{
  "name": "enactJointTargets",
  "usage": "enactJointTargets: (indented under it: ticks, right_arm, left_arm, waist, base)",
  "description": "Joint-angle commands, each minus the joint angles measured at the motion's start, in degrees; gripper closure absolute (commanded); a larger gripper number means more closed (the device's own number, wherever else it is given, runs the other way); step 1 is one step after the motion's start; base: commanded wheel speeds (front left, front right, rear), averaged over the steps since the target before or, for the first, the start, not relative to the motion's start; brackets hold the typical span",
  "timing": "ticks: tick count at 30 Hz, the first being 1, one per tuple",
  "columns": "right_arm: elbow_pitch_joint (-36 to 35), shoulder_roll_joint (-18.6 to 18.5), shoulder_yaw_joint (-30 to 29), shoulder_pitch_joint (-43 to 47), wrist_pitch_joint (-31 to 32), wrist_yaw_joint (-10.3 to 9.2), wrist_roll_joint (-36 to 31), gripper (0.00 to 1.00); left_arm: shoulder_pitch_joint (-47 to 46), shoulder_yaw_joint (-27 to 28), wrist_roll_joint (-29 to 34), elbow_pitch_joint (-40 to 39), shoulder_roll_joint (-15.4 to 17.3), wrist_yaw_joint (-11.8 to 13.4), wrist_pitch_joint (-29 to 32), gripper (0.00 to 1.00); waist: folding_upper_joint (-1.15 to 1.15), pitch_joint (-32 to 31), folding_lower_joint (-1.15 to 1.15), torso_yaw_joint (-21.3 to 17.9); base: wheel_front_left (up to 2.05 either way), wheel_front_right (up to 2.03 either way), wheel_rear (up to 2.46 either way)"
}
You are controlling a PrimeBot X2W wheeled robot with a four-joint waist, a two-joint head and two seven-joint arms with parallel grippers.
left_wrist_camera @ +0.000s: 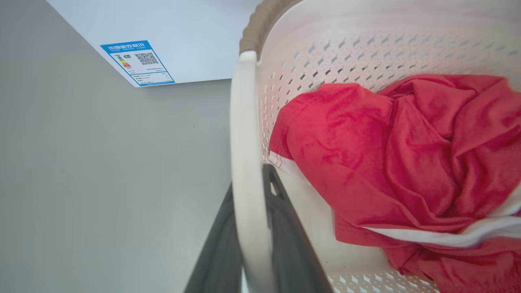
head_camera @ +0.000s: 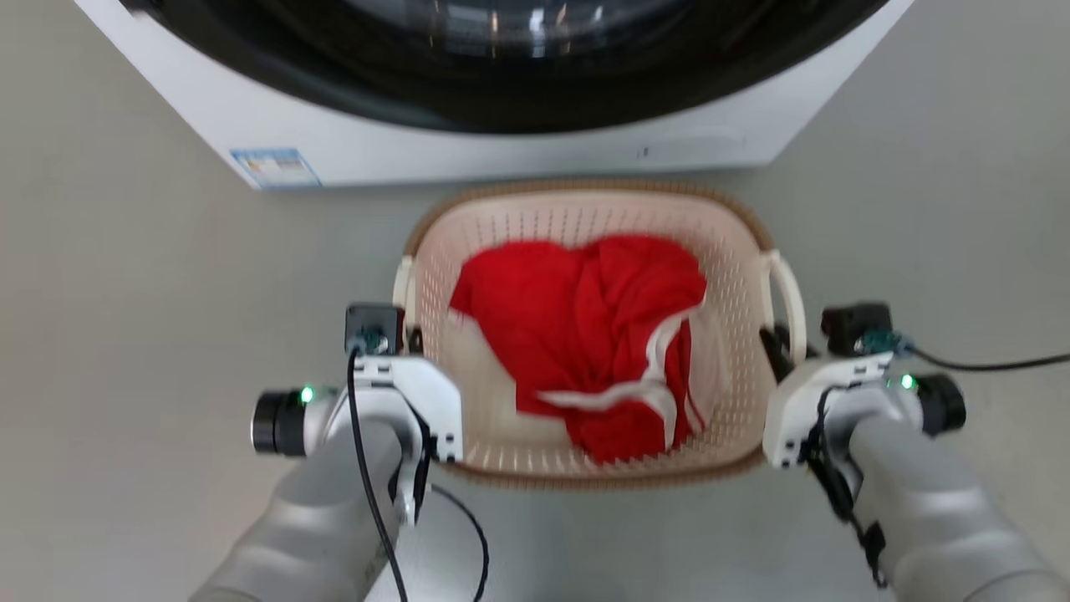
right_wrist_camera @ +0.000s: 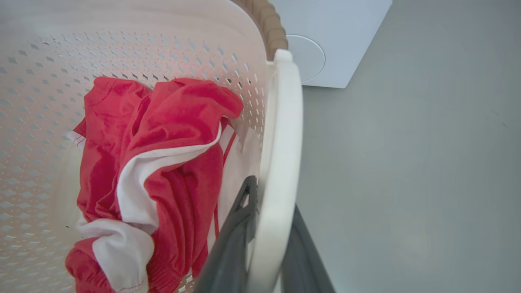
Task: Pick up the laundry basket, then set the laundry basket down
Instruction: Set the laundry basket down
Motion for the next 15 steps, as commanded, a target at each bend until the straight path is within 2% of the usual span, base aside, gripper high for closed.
enactJointTargets:
  ticks: [1, 7, 15]
  right_arm:
    - [-1.4, 0.6, 1.2, -0.2, -1.3, 0.44, -0.8, 1.0]
    - [-3.0, -1.0, 0.4, -3.6, -2.2, 0.44, -0.8, 1.0]
    - [-5.5, -2.4, -0.5, -5.9, -2.5, 0.44, -1.7, 1.0]
  left_arm:
    - [-2.2, 1.6, 1.2, -1.2, 0.5, 0.6, -0.6, 1.0]
    - [-4.8, 6.1, 6.4, -3.3, 0.7, 1.6, -0.6, 1.0]
    - [-6.1, 13.2, 13.6, -6.4, 0.8, 2.1, -0.6, 1.0]
  waist:
    - [0.0, 6.2, 0.0, 0.0]
    - [0.0, 12.4, 0.0, 0.1]
    - [0.0, 16.9, 0.0, 0.2]
  base:
    - [0.0, 0.0, 0.0]
    - [0.0, 0.0, 0.0]
    - [0.0, 0.0, 0.0]
